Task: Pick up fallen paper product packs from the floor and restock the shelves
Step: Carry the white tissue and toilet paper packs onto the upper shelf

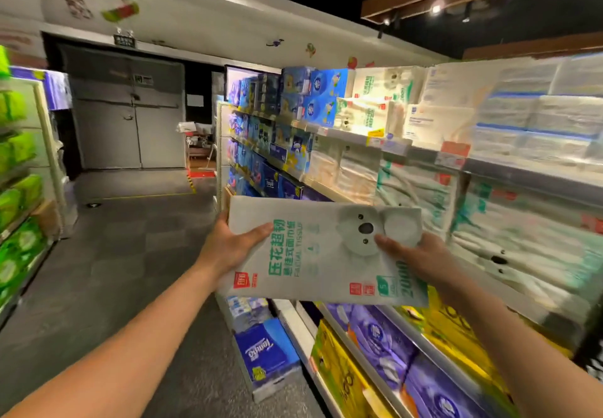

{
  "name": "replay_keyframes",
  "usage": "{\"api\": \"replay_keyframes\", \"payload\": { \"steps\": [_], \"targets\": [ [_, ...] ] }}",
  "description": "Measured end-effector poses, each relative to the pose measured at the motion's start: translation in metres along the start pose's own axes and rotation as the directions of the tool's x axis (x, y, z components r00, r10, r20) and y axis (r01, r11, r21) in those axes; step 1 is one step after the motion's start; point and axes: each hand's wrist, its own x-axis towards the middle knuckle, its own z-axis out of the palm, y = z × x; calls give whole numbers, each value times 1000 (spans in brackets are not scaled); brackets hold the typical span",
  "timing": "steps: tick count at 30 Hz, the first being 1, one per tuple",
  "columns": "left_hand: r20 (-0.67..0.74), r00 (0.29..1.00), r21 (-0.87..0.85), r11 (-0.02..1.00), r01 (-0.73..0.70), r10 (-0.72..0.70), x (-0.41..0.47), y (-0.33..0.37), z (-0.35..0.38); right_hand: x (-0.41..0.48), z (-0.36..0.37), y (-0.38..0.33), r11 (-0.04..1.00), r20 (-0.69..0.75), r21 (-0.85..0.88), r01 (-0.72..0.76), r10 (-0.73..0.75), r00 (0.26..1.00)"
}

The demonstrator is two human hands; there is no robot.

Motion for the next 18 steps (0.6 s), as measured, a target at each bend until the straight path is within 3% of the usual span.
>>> {"api": "replay_keyframes", "payload": {
  "steps": [10, 18],
  "targets": [
    [13, 994, -12, 994, -109, 109, 279, -44, -13, 267, 76, -7, 999, -10, -39, 34, -34, 999],
    [133, 970, -17, 979, -202, 203, 539, -69, -8, 449, 121, -11, 989, -225, -146, 28, -61, 973]
  ]
}}
